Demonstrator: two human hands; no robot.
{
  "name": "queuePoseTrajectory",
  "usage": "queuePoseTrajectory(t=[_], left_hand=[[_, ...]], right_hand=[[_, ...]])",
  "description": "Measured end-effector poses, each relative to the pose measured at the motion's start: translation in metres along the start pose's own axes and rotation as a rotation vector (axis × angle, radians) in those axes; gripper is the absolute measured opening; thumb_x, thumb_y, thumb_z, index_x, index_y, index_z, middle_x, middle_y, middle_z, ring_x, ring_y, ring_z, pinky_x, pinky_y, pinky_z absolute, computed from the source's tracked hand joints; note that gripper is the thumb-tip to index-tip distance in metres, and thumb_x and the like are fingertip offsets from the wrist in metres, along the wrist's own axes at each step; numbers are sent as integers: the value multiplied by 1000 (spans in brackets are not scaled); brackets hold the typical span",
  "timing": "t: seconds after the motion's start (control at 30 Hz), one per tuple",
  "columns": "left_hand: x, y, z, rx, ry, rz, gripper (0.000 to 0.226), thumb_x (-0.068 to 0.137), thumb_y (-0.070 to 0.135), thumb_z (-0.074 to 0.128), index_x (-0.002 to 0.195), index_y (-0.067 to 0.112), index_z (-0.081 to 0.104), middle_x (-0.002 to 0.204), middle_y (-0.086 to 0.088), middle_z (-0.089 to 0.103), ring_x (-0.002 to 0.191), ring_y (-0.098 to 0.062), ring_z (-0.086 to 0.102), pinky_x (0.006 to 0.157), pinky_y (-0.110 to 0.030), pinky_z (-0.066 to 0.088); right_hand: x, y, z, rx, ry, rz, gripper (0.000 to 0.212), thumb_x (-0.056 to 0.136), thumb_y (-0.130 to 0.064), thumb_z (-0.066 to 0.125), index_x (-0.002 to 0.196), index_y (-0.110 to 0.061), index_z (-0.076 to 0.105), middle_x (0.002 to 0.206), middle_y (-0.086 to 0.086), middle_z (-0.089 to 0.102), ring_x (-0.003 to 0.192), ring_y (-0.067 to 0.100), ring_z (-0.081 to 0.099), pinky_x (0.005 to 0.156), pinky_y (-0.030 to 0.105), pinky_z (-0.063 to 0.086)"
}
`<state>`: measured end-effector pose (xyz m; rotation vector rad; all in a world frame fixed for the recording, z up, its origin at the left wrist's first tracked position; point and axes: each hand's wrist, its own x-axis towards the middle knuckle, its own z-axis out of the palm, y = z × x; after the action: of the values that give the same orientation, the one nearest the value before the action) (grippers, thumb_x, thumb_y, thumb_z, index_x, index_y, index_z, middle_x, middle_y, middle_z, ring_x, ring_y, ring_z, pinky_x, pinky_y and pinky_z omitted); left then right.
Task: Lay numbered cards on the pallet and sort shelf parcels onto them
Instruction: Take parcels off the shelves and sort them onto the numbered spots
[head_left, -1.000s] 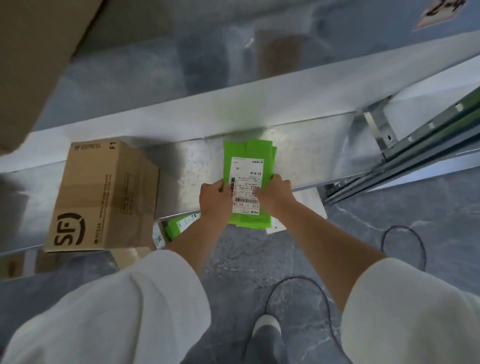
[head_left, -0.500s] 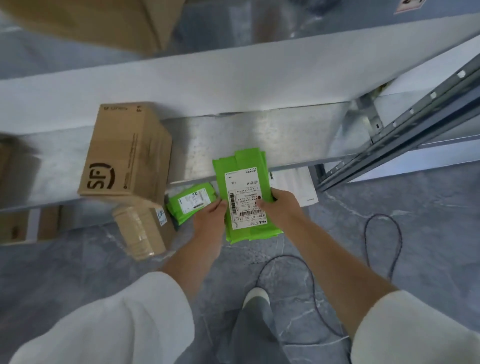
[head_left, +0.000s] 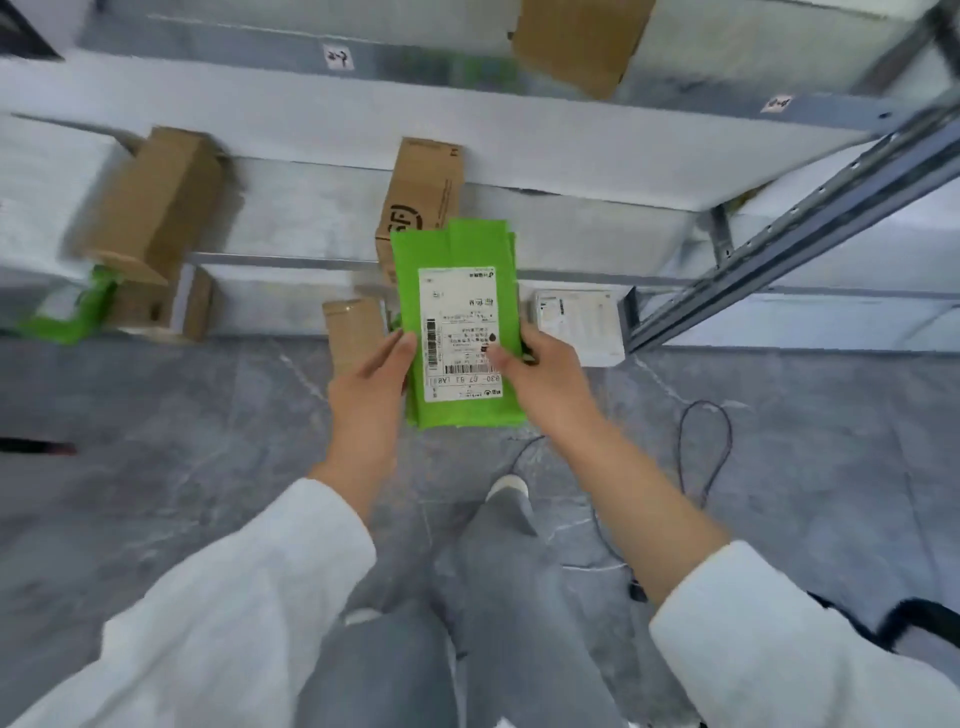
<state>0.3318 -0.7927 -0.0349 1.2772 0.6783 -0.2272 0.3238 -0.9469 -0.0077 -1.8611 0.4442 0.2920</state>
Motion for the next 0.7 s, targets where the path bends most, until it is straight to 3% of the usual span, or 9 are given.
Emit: queuePoseTrajectory(t=[0.1,0.2,0.33,0.5,0.7], left_hand=[[-49,40,-77,-64,107,120,21,86,17,70,107,20,71,107,-2,74,98,-11,69,88,-25,55],[-94,65,-153,-132,227,185,22,86,18,70,108,20,72,107,4,73,98,-7,69,82,-22,55],[-142,96,-247,-232,361,273,19,86,22,71,105,22,73,109,7,70,96,-2,68,74,-12,52],[-190,130,-346,-256,525,426,12,84,25,73,90,35,74,105,9,70,95,1,67,85,-18,51],[-219,152,-425,-363,781,484,18,85,25,72,103,23,74,106,7,68,94,0,67,85,-19,51]], right_hand=[[-52,-46,54,7,-95,-89,37,92,-15,63,128,-22,60,115,-10,67,101,5,63,89,18,49],[-96,-82,112,-20,-195,-179,38,91,-14,63,126,-28,61,112,-17,67,99,-2,63,87,15,49],[-152,-126,191,-65,-349,-280,32,91,-20,64,116,-40,63,109,-20,69,99,-1,65,90,27,52],[-208,-178,272,-41,-563,-350,29,91,-19,65,107,-43,67,103,-22,72,92,-2,68,72,14,53],[-245,-232,358,-89,-783,-453,34,90,-13,65,112,-39,65,98,-24,72,88,-2,69,66,11,52]])
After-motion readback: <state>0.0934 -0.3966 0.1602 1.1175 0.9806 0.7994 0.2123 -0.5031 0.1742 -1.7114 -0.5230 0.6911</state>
